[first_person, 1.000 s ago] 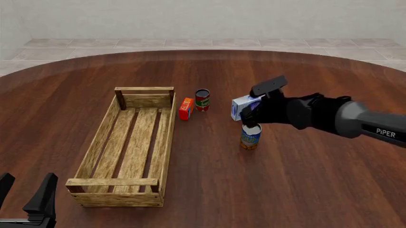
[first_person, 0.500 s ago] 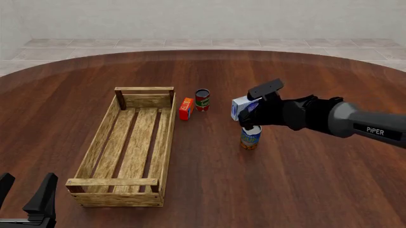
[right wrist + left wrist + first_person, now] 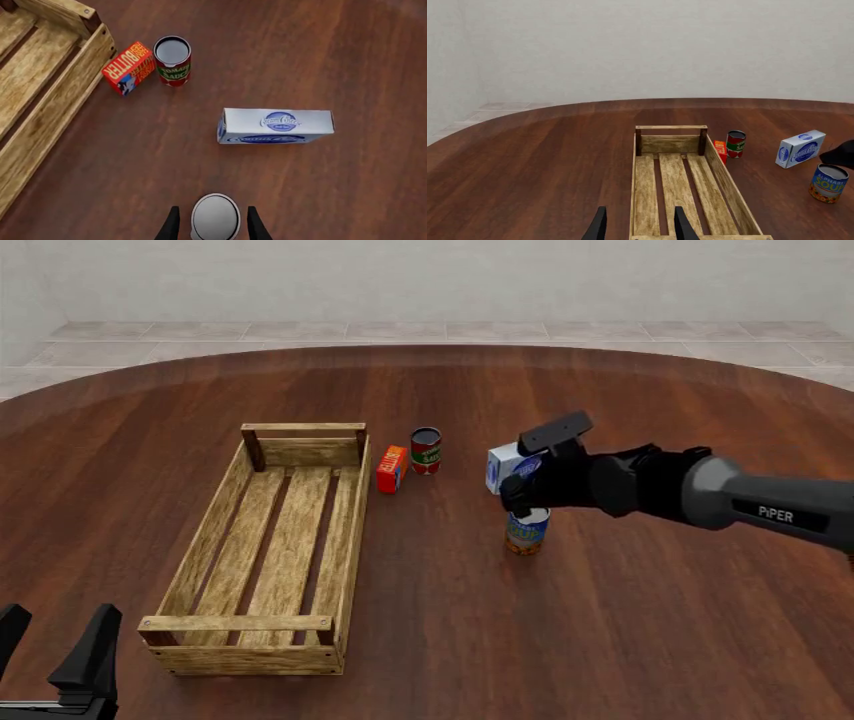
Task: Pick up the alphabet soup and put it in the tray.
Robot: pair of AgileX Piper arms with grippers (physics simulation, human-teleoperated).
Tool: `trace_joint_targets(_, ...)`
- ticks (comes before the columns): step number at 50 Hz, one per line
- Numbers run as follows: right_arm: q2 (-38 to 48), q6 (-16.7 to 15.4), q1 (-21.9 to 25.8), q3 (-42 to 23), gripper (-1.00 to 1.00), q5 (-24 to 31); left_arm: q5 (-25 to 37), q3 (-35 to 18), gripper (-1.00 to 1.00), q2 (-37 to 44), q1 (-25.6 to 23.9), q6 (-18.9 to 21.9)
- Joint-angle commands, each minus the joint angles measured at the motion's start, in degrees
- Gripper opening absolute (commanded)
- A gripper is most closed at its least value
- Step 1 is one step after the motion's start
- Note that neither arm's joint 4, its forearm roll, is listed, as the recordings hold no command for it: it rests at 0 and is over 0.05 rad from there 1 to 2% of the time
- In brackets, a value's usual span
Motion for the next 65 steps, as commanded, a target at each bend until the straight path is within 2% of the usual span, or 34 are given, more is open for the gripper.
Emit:
trace_joint_targets(1,0.6,-0.2,-0.1,-0.2,1.0,0.0,0.0,0.0,1.0,0.0,0.0,0.0)
trace_joint_targets(65,5.0,-1.0,-0.8,-1.0,1.0,-0.8,0.0,0.0,1.0,0.0,0.0,0.0)
